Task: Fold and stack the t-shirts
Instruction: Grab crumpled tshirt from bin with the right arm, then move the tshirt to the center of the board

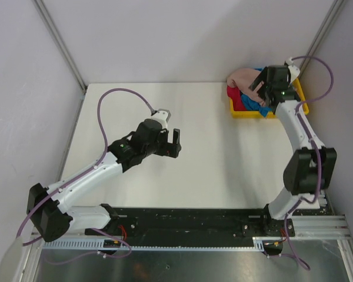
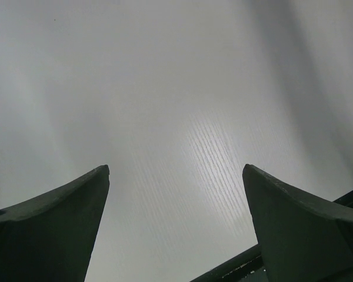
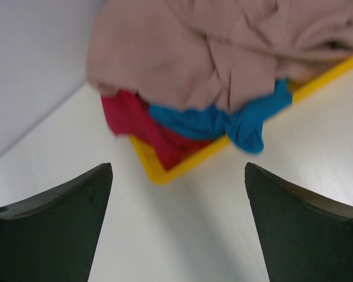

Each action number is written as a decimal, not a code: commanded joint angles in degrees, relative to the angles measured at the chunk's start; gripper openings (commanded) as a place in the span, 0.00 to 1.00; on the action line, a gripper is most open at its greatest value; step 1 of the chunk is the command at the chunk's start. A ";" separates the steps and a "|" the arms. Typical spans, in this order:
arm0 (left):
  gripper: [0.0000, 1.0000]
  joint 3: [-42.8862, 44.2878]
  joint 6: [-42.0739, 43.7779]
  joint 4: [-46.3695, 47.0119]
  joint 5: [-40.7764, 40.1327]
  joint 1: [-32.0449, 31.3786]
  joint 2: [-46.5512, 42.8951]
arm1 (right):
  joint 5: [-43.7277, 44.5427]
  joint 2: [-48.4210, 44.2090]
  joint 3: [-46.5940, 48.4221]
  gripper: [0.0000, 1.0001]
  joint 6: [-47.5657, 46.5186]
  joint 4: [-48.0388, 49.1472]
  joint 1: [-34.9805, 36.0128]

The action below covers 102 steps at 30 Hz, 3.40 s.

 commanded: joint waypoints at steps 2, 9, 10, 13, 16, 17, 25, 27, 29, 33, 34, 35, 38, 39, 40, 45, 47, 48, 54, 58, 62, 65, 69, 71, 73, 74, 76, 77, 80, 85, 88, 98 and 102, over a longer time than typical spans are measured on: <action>0.99 0.88 1.24 -0.33 2.44 1.28 -1.18 | 5.02 12.89 17.18 0.99 -4.95 -0.46 -3.24; 1.00 1.68 2.00 -0.43 3.75 1.99 -1.23 | 6.83 30.67 37.07 0.99 -9.75 -2.13 -7.26; 0.99 1.63 2.15 -0.41 3.79 2.14 -1.24 | 6.66 32.59 38.83 0.99 -10.06 -1.85 -7.65; 0.99 1.44 2.52 -0.49 4.05 2.66 -1.51 | 5.37 38.21 42.95 0.99 -10.18 -1.12 -8.69; 0.99 1.26 2.86 -0.62 4.26 3.25 -1.53 | 4.45 42.03 44.45 0.99 -11.30 1.12 -9.04; 0.99 1.20 2.98 -0.64 4.31 3.43 -1.48 | 4.46 43.24 44.81 0.99 -11.62 1.71 -9.11; 1.00 0.79 2.97 -0.73 4.23 4.72 -0.64 | 3.41 48.02 45.75 0.98 -11.05 3.01 -9.94; 0.99 0.85 2.74 -0.68 4.24 4.87 -0.22 | 3.87 47.56 45.13 0.92 -11.35 3.70 -9.89; 0.99 0.87 2.64 -0.66 4.32 4.95 0.09 | 3.88 46.92 44.74 0.78 -11.38 4.16 -9.97; 0.99 0.80 2.50 -0.68 4.33 5.10 0.24 | 3.85 45.34 44.76 0.22 -10.88 3.84 -10.36; 0.99 0.79 2.45 -0.67 4.30 5.10 0.16 | 3.72 44.85 44.83 0.11 -10.71 3.64 -10.47; 0.99 0.74 2.42 -0.75 4.24 5.10 0.11 | 3.79 44.30 44.91 0.06 -10.49 3.32 -10.57; 0.99 0.70 2.43 -0.74 3.89 5.20 -0.23 | 4.75 41.69 44.83 0.01 -10.46 2.71 -10.59; 0.99 0.74 2.42 -0.70 3.90 5.23 -0.35 | 5.31 40.70 44.82 0.00 -10.63 2.54 -10.54; 0.99 0.72 2.41 -0.68 3.82 5.25 -0.49 | 5.77 39.54 44.81 0.00 -10.89 2.46 -10.47; 1.00 0.74 2.42 -0.71 3.39 5.45 -0.94 | 7.05 33.25 44.96 0.00 -12.41 2.77 -10.14; 0.99 0.82 2.29 -0.73 3.30 5.54 -0.91 | 7.33 30.84 44.98 0.00 -12.85 2.74 -9.92; 0.99 0.84 2.21 -0.69 3.26 5.58 -0.90 | 7.35 29.65 44.98 0.00 -13.06 2.78 -9.77; 0.99 1.12 2.05 -0.66 3.02 5.88 -1.08 | 6.85 22.65 44.95 0.00 -13.55 3.07 -8.72; 1.00 1.13 2.05 -0.74 2.68 6.06 -1.40 | 5.30 17.75 45.32 0.00 -13.05 3.99 -7.88; 0.99 1.18 1.96 -0.74 2.44 6.41 -1.50 | 3.17 13.52 47.17 0.00 -12.83 4.70 -5.53; 0.99 1.14 1.78 -0.69 2.27 6.50 -1.53 | 2.85 10.88 49.20 0.00 -13.81 4.85 -2.02; 0.99 1.13 1.56 -0.70 2.32 6.62 -1.55 | 2.54 7.27 49.97 0.00 -14.30 6.18 2.61; 0.99 1.09 1.46 -0.69 2.33 6.69 -1.70 | 1.99 5.56 49.92 0.00 -14.12 6.98 4.87; 0.99 1.04 1.31 -0.73 2.33 6.75 -1.71 | 1.37 4.01 49.89 0.00 -13.59 7.88 6.99; 0.99 1.00 1.19 -0.74 2.38 6.71 -1.61 | 1.20 3.31 49.85 0.00 -13.56 8.34 8.53; 0.99 0.97 1.02 -0.74 2.52 6.69 -1.52 | 1.35 2.15 49.67 0.00 -13.67 9.14 11.42; 1.00 0.96 0.87 -0.74 2.60 6.73 -1.43 | 1.33 1.59 49.35 0.00 -13.64 9.67 12.81; 0.99 0.70 0.33 -0.71 2.91 6.68 -1.42 | 1.44 0.21 47.32 0.00 -13.39 10.84 16.52; 1.00 -0.37 -0.60 -0.73 3.28 6.74 -1.71 | 1.24 -1.62 36.98 0.00 -11.11 12.56 20.57; 0.99 -1.43 -1.21 -0.68 3.87 6.72 -2.19 | 0.00 -1.84 27.08 0.02 -7.55 12.21 22.00; 0.99 -5.83 -3.58 -1.09 3.94 6.73 -4.21 | -6.19 0.68 2.51 0.88 -0.15 4.77 24.93; 1.00 -6.66 -4.93 -1.02 4.80 6.70 -3.20 | -4.67 -3.25 -2.06 0.90 -0.39 1.64 24.84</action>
